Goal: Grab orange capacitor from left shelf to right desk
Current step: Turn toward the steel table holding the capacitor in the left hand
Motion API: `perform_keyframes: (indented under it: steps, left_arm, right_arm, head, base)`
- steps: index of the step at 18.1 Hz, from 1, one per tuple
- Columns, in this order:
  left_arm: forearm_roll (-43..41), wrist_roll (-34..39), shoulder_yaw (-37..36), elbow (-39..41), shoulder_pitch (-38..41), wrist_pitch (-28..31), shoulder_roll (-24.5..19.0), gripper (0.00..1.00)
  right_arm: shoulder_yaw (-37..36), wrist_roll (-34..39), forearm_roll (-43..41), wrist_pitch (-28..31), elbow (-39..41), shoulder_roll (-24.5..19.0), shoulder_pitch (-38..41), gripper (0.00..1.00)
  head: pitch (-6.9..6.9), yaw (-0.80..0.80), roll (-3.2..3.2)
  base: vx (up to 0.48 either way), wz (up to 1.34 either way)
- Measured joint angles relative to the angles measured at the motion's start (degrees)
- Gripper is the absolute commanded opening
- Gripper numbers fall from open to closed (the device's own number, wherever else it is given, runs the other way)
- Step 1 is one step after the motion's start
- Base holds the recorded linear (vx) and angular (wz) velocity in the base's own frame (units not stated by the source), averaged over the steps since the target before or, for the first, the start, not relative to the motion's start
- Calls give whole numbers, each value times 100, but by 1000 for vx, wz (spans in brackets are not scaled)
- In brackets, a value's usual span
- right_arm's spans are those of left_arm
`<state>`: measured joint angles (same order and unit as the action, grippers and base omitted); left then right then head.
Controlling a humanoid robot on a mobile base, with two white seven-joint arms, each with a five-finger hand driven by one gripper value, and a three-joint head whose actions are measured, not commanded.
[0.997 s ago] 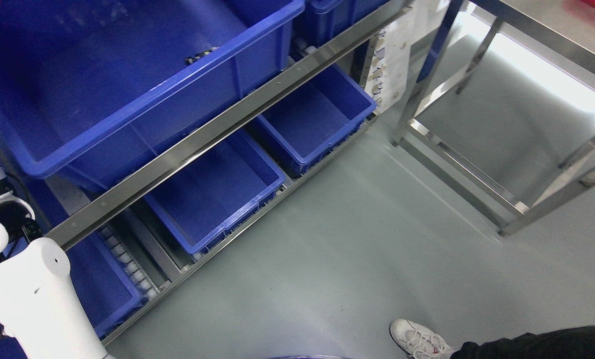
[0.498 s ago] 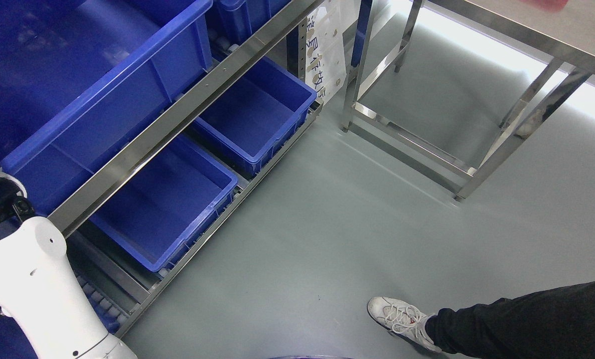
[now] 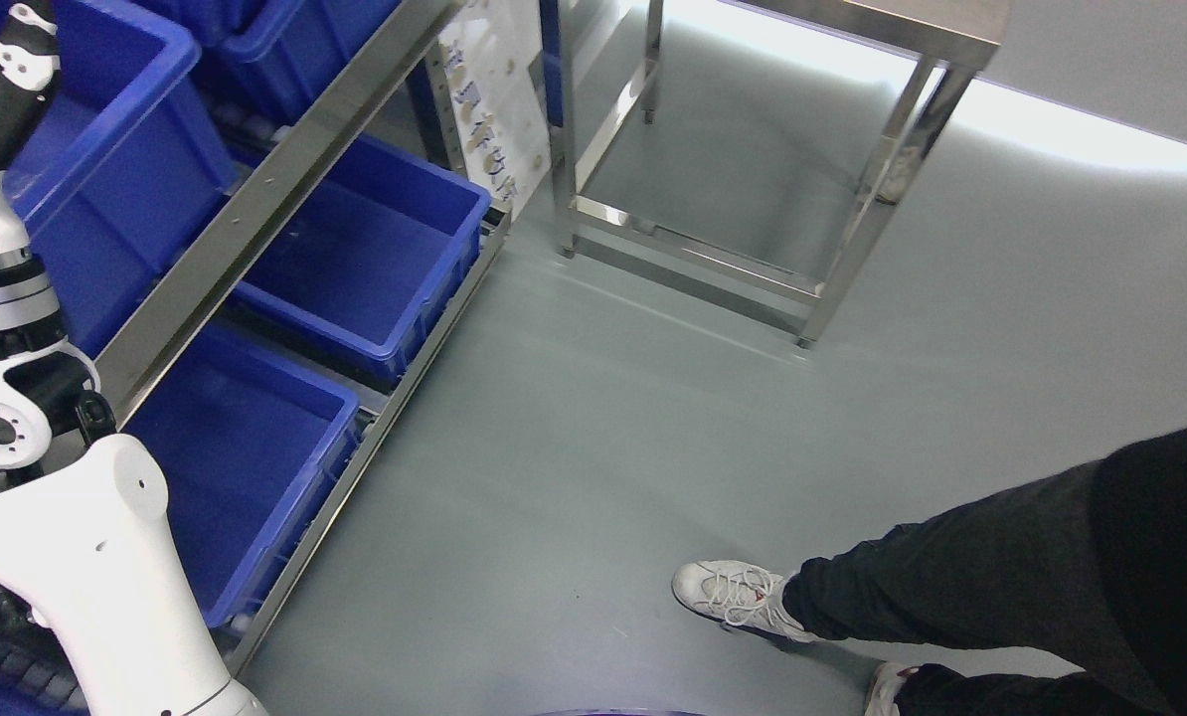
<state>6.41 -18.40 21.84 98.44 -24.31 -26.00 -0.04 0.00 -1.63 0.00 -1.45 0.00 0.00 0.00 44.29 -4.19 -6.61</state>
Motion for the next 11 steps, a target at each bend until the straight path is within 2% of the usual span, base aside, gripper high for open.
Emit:
perform_keyframes:
  steps: [6, 11]
  left_arm:
    - [13, -21, -434, 12, 5, -248, 2, 22]
    - [34, -23, -796, 17, 3, -360, 3, 22]
  right_arm:
    - [0, 0, 0, -22, 0, 0, 1, 100]
    - [0, 0, 0, -1, 0, 0, 2, 100]
  head:
    - [1, 0, 0]
    - [1, 0, 0]
  base:
    - [56, -601]
    - [91, -371]
